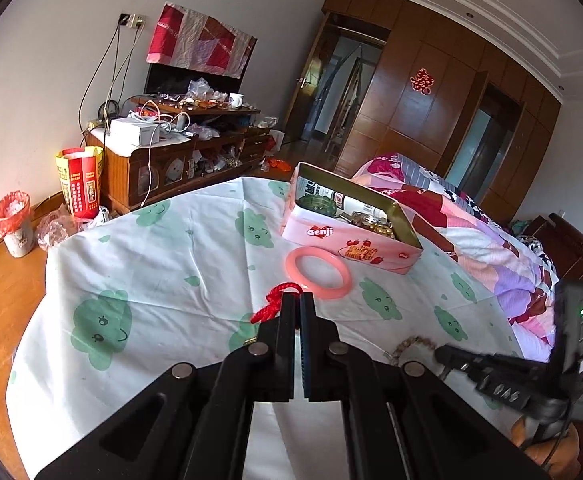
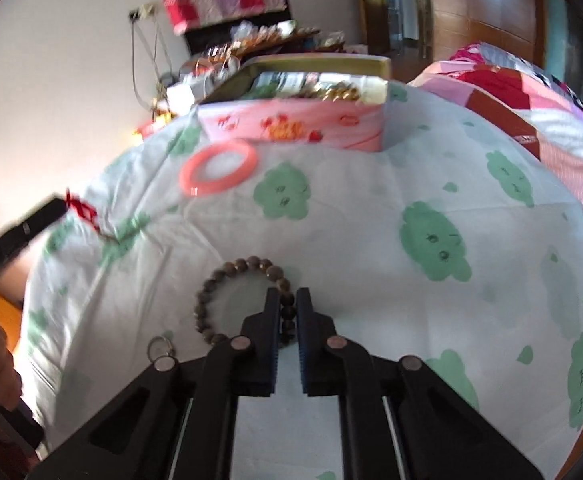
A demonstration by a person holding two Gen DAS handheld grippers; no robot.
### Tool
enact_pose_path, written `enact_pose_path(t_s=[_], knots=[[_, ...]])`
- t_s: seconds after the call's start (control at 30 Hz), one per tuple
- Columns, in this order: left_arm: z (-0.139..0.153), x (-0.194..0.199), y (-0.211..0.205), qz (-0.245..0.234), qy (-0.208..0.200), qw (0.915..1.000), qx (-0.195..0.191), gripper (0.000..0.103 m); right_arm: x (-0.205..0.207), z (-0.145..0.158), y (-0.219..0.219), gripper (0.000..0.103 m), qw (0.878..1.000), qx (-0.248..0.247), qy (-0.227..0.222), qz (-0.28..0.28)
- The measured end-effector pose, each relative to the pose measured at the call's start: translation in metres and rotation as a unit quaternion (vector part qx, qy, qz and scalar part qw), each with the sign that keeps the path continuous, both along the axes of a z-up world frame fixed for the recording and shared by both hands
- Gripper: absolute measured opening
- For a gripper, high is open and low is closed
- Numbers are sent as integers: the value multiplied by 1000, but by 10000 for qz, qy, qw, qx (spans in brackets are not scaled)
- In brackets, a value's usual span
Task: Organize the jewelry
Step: 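Grasp the dark wooden bead bracelet with the right tool while the left tool lifts the ribbon, then carry both held items over the tin and open both tools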
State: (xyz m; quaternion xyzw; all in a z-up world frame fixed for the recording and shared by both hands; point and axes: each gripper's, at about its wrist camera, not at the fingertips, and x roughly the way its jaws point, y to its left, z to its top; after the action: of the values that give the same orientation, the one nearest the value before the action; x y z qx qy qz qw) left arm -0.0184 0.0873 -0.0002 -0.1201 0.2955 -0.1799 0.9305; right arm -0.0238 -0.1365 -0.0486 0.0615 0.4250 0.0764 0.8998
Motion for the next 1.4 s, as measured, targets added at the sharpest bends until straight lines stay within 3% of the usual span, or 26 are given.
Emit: enact_pose_path(t_s=[0.13, 0.37, 0.63, 1.0, 1.4], knots=[[8, -2, 1, -38, -118, 9999, -36, 1, -12, 19, -5, 11, 9981, 174, -581, -47], [24, -4, 6, -61, -324, 9994, -141, 1, -11, 41, -5, 11, 9936, 231, -1084, -202], [28, 7, -12, -207, -358, 9991, 12, 1, -4, 62, -14, 11, 9898, 337, -1368, -230], [48, 34, -36, -401, -695, 9968, 56, 1, 30, 92, -19, 11, 9829, 401, -1781, -243], [67, 73, -65, -585, -1097, 9921, 144, 1, 70, 101, -24, 11, 9794, 477, -1939, -285]])
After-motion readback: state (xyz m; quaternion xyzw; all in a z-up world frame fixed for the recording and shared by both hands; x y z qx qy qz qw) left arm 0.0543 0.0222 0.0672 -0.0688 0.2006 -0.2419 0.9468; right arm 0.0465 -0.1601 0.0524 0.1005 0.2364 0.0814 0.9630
